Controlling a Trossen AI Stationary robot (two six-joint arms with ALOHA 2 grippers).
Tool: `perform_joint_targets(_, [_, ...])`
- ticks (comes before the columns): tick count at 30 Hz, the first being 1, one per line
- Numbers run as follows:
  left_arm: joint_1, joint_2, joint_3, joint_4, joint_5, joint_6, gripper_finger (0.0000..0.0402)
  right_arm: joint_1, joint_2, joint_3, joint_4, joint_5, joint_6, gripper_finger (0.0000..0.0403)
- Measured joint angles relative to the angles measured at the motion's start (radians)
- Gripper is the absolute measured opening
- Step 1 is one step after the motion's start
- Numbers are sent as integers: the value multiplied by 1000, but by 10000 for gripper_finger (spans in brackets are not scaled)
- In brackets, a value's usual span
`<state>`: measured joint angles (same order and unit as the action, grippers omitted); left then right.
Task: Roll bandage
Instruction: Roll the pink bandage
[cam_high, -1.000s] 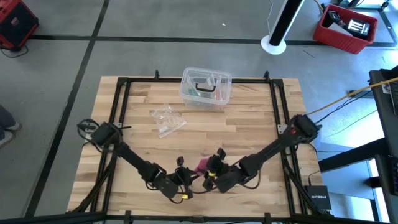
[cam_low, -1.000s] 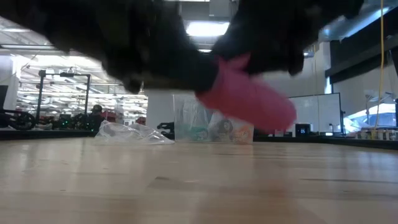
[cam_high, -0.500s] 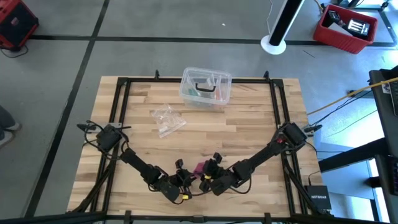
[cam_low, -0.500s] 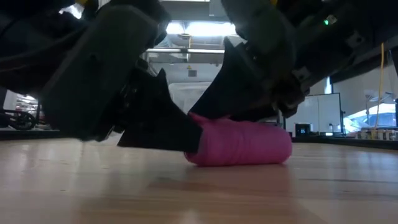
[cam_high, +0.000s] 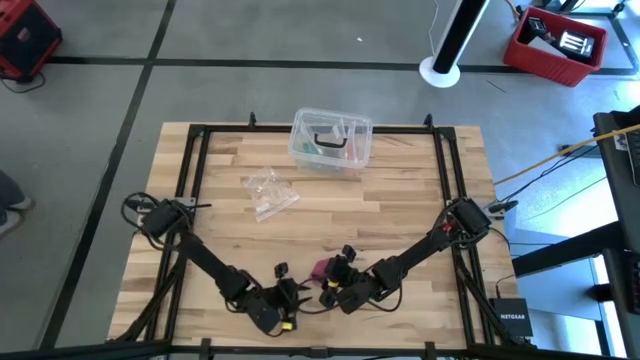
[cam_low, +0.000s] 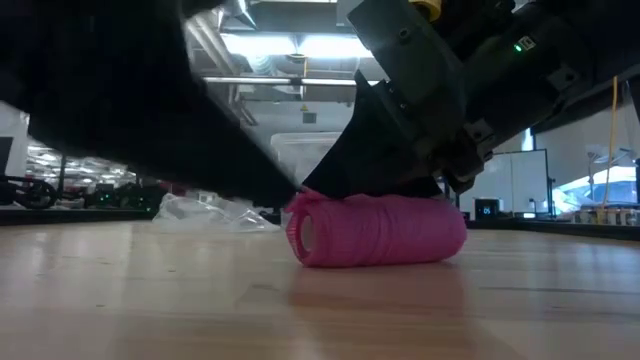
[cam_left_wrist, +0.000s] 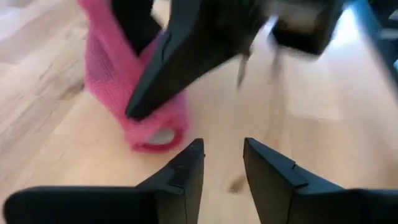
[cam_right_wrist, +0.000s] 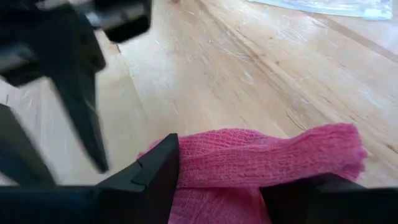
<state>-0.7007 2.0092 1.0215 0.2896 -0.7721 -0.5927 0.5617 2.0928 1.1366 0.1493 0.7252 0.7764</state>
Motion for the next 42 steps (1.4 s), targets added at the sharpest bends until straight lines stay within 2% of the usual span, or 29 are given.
perform_joint_targets(7, [4,-12,1,52,-74,21,101,0,2,-2,23,1,-7,202])
perform_joint_targets(19, [53,19,0,41,-66,17,84,0,3,10,22,0,-9,202])
perform_joint_targets(24, [50,45,1,48,-69,-5,81,0,6,43,4,-17,-76,202])
perform_joint_targets(34, [53,49,2,45,-65,-10,78,2,-48,78,-18,-116,-108,202])
perform_joint_targets(42, [56,56,-1,30,-65,-11,77,2,-136,78,-47,-213,-214,202])
